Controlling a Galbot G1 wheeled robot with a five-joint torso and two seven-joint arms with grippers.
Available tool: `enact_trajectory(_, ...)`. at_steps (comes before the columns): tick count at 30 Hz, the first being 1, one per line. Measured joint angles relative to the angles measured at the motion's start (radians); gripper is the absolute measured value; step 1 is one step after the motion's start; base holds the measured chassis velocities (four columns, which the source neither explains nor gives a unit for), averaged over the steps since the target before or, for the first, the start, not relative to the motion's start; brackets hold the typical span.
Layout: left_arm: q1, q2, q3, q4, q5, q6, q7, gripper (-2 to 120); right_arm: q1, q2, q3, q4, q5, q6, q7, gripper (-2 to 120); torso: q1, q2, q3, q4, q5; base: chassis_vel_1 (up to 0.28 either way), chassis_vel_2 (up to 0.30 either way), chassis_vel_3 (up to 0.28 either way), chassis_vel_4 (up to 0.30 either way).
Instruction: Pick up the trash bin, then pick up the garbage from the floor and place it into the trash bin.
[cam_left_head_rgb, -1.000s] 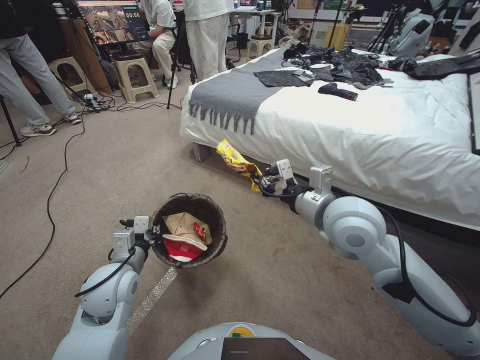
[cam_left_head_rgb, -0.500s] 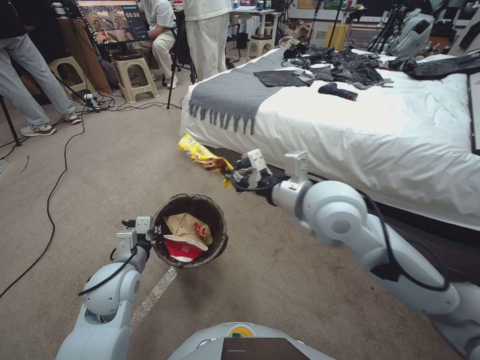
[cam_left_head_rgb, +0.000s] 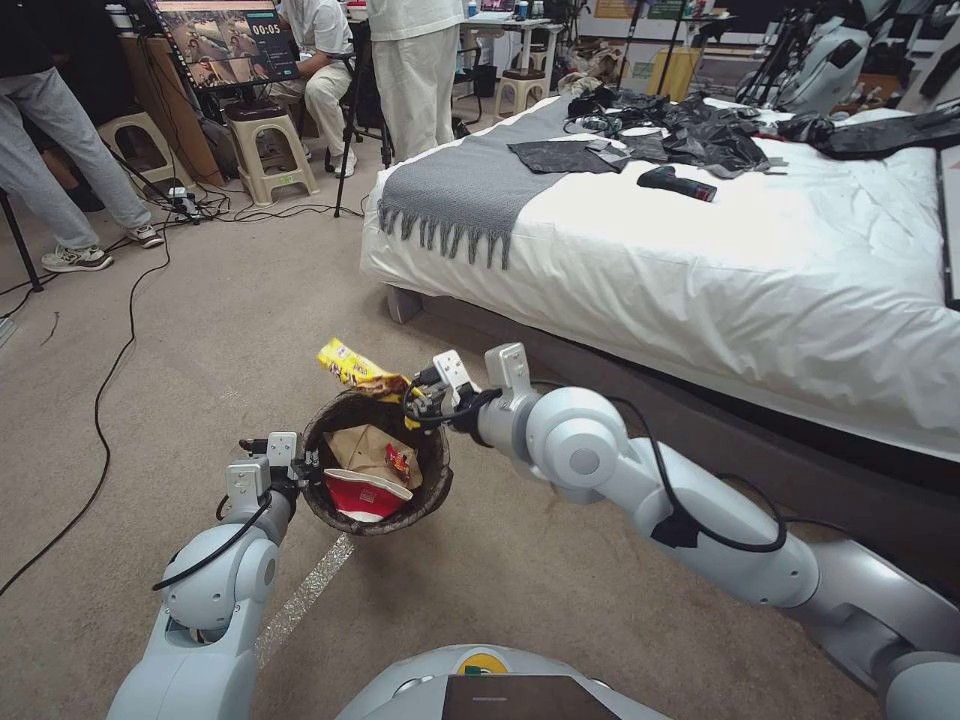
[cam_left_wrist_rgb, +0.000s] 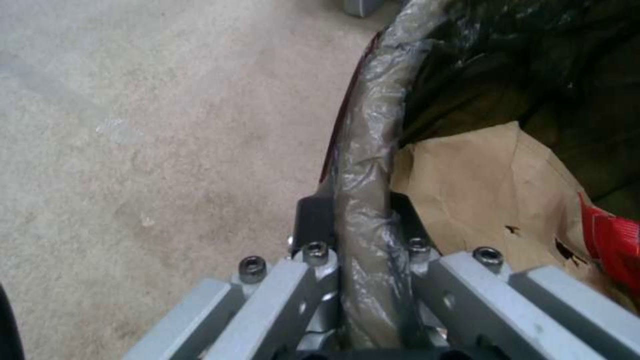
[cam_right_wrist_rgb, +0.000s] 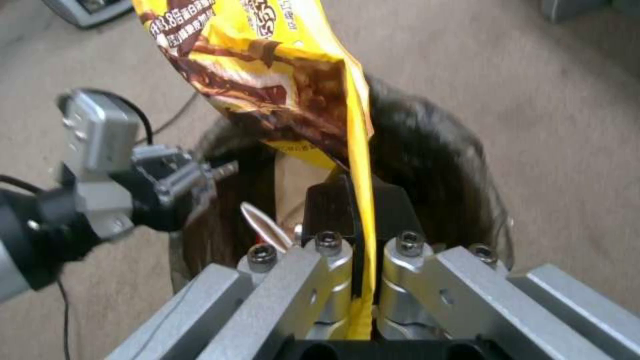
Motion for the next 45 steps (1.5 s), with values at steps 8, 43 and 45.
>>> enact_trajectory(8,-0.006,-0.002,0.003,0.007,-0.001,0.0,0.0,3,-0.031,0.05,-0.039,-0.074,-0.032,0.008,0.007,0,0.0,0.0,0.0,0.0,0.0,0.0,0.0,0.0,0.0)
enact_trajectory(43,-0.011,-0.003,-0.007,0.029,-0.009,0.0,0.001,3,-0.043,0.192,-0.087,-0.257,-0.121,0.009,0.002,50,0.0,0.0,0.0,0.0001,0.0002,0.0,0.0,0.0,0.0)
enact_trajectory(45,-0.011,-0.004,-0.007,0.03,-0.009,0.0,0.001,3,-0.04,0.19,-0.085,-0.253,-0.118,0.007,0.003,55,0.0,0.0,0.0,0.0001,0.0002,0.0,0.0,0.0,0.0)
